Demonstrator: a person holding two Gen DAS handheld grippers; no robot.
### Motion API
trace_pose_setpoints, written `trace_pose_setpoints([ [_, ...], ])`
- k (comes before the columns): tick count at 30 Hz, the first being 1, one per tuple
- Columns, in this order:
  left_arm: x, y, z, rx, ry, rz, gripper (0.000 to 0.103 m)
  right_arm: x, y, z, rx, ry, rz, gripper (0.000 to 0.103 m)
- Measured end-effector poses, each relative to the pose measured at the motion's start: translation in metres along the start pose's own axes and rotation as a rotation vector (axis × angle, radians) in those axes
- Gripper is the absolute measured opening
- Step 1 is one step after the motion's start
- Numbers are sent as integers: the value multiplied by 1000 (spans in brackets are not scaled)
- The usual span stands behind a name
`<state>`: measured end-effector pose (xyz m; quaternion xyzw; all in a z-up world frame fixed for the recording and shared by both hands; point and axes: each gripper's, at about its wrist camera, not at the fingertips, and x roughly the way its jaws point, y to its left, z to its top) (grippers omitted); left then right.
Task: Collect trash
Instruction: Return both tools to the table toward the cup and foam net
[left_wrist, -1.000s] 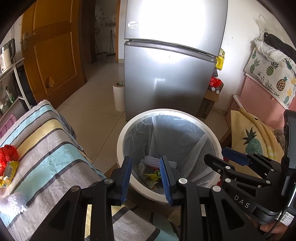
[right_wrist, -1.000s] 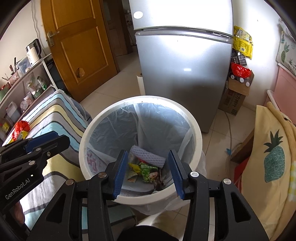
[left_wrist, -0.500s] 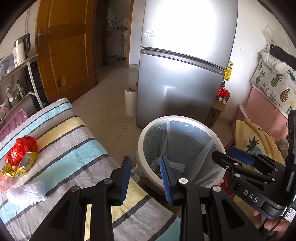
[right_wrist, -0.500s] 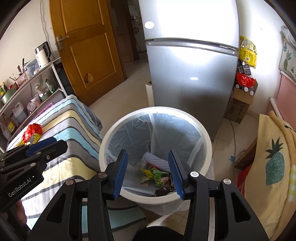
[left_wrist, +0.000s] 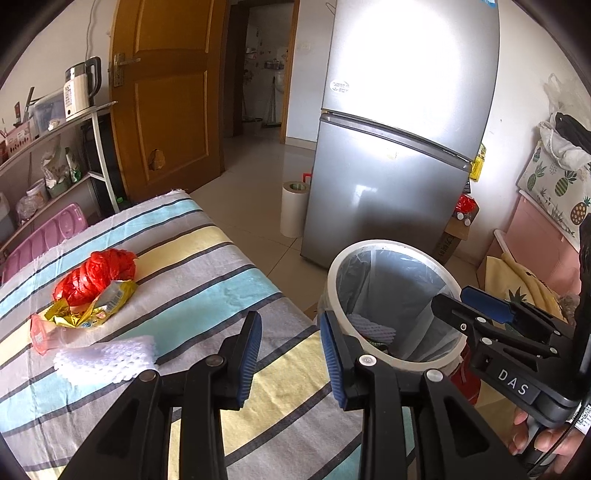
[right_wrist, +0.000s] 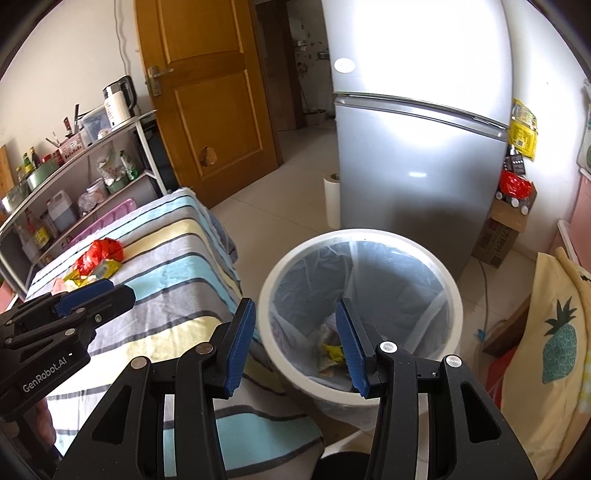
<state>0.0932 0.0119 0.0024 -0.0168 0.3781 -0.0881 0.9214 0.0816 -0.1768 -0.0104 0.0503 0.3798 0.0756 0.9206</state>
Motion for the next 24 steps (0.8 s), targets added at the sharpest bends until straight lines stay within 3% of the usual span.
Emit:
trace_pose_setpoints([
  [24,-50,156,-37,-215,-27,208,40,34,123,-5,-205,62,201,47],
])
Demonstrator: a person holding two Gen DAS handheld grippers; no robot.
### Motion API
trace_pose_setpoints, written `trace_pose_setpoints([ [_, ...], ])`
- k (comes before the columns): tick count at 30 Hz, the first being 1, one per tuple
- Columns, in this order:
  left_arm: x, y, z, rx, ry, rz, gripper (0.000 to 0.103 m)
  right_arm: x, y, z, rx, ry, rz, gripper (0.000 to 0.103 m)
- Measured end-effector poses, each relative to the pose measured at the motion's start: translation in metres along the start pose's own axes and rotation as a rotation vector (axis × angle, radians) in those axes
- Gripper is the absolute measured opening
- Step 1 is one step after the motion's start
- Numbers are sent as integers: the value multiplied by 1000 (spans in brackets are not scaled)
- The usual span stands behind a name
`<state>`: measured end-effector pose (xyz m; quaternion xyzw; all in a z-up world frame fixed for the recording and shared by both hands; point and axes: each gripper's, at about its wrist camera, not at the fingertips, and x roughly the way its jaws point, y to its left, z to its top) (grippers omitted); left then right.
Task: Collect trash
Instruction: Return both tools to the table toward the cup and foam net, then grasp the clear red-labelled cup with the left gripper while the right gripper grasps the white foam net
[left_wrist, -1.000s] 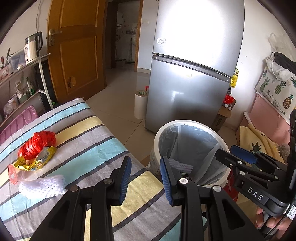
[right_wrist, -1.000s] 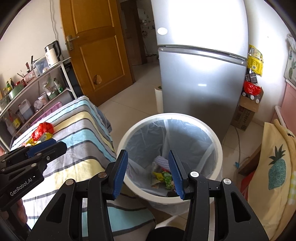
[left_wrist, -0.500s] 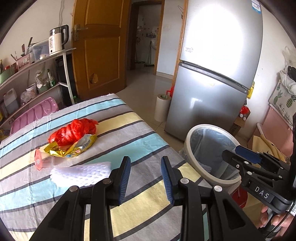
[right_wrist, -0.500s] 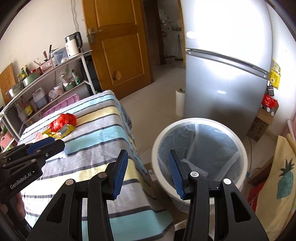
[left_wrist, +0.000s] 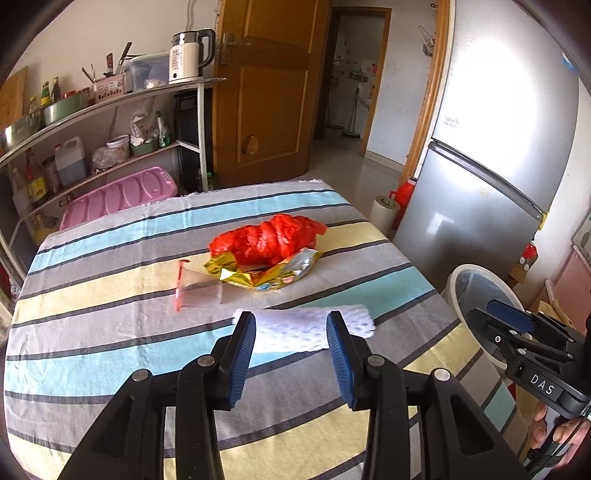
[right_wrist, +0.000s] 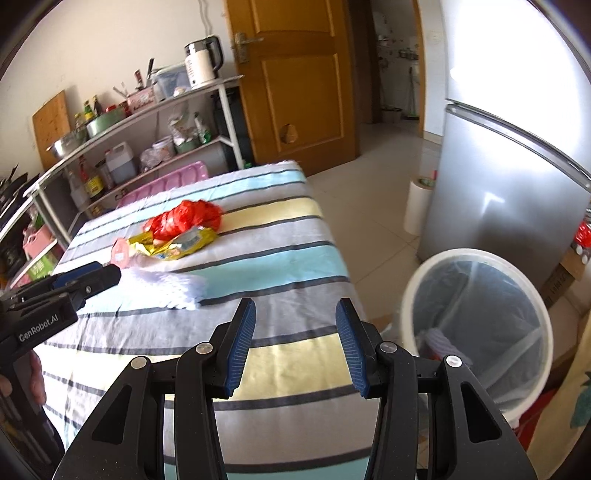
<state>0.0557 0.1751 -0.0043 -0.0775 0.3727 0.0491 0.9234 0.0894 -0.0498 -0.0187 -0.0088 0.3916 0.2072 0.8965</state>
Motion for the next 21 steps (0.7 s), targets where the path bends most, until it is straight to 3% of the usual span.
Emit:
trace_pose_setpoints([
  [6,1,35,-2,-50,13,34,41,19,29,4,-72,29,77,47],
  [16,8,54,3,-52,18,42,43,54,63,21,-128,93,282,48],
  [21,13,66,6,-77,24,44,43,66,87,28,-231,98,320,53],
])
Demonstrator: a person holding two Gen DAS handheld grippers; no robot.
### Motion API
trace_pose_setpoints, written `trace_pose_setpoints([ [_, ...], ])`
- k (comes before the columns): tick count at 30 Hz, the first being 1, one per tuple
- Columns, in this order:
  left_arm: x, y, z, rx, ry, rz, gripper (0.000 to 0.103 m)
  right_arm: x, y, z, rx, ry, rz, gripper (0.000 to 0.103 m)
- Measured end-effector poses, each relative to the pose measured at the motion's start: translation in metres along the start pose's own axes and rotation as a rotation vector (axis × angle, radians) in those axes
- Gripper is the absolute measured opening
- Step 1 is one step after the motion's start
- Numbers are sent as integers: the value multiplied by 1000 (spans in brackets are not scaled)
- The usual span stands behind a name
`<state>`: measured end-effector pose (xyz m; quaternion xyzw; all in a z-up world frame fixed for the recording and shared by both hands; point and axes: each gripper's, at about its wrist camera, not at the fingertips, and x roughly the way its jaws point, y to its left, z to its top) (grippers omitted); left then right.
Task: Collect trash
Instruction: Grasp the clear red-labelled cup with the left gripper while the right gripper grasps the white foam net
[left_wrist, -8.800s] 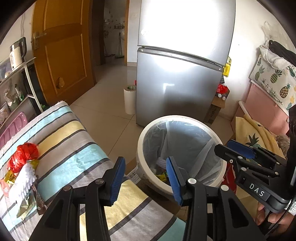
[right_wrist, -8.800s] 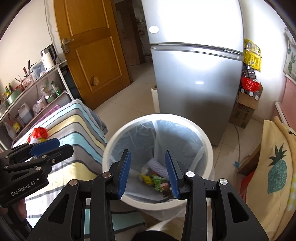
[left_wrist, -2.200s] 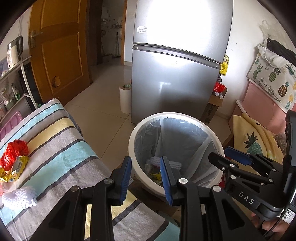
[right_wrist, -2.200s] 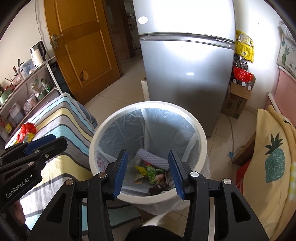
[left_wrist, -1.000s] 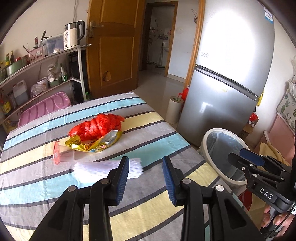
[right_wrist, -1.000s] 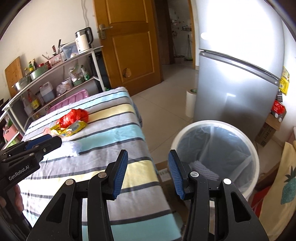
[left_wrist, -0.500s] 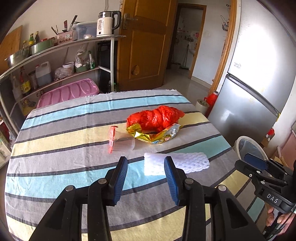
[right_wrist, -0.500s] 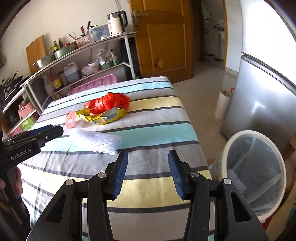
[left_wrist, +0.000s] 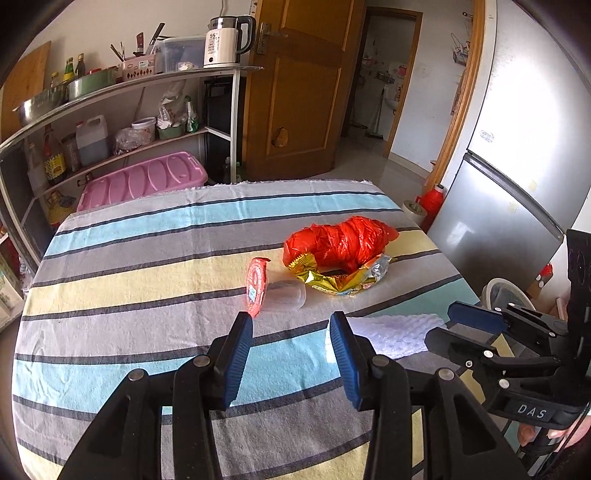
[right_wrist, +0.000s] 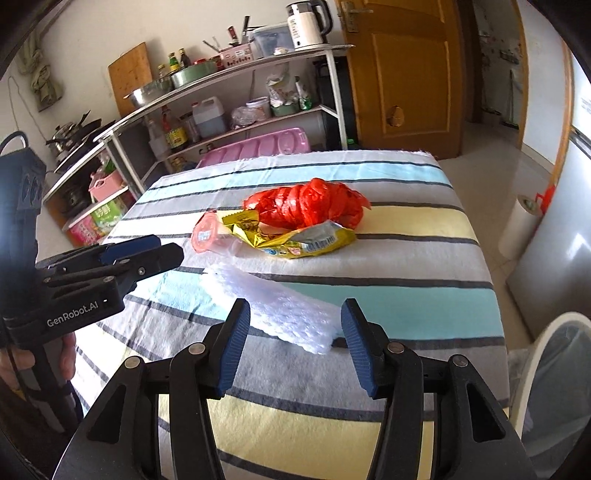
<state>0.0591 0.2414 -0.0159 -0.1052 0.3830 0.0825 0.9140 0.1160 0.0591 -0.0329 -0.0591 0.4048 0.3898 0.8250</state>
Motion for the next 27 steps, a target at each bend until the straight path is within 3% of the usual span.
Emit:
trace_pose_setpoints([
  [7,5,17,2,-35,5,32,44,22,18,6,-124,41,68,54],
  [12,9,23,4,-47,8,27,44,36,29,4,-210,70,32,57],
  [16,15,23,8,-52,16,7,53,39,29,4,-223,74,-1,57],
  [19,21,22,11,-52,24,4,53,41,28,4,-223,70,-30,56],
  [27,41,16,14,-42,60,-4,54,34,18,2,-188,48,-52,26],
])
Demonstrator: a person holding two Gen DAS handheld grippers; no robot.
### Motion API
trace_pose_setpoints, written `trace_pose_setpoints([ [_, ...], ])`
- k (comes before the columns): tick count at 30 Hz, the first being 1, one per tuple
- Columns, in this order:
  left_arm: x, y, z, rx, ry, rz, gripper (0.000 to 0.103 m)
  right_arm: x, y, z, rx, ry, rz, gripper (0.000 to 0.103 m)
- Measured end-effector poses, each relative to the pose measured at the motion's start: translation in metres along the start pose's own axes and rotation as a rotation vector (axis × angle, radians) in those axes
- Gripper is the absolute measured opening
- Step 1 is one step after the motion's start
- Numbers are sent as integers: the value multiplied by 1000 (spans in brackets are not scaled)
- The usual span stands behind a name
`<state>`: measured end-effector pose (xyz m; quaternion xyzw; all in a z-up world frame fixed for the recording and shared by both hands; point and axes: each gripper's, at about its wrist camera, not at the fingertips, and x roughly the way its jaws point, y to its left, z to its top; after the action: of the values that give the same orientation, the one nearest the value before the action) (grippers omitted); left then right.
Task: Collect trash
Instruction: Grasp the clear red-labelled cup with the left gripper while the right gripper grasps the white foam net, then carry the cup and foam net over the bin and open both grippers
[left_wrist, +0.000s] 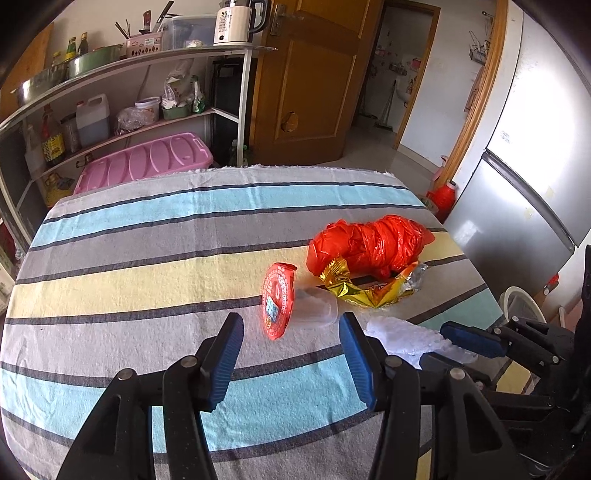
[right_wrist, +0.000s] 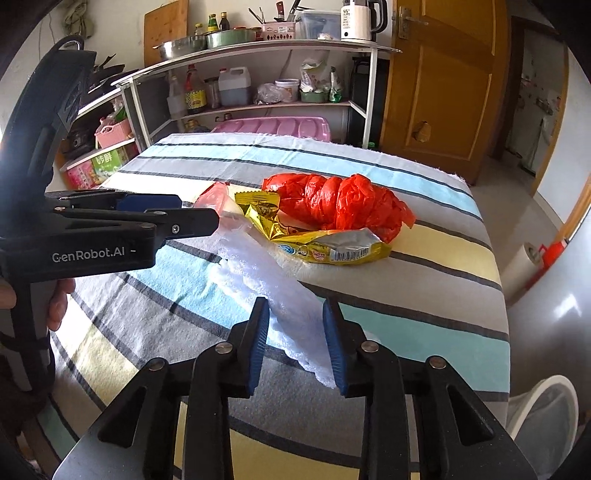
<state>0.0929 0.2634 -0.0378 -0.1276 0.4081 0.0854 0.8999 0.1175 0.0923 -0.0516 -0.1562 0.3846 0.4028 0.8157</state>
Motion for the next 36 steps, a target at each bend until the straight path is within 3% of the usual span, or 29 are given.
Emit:
trace_pose_setpoints([
  [3,4,-3,3,11,-3,10,54,-3,-3,-1,15,-11,-4,20],
  [13,21,-18,6,73,13,44,54,-16,-27,-14,189,-72,-22,17],
  [22,37,-22,8,92,21,109,54,-21,-33,-15,234,-98,-21,17],
  [26,36,-20,7,84,11,92,53,-21,-35,-16,243,-100,-14,17],
  [28,35,-19,7,80,9,96,47,-21,-35,-15,243,-101,-16,17],
  [36,25,-23,4,87,-6,100,46,-24,-34,-18,241,-111,-19,17],
])
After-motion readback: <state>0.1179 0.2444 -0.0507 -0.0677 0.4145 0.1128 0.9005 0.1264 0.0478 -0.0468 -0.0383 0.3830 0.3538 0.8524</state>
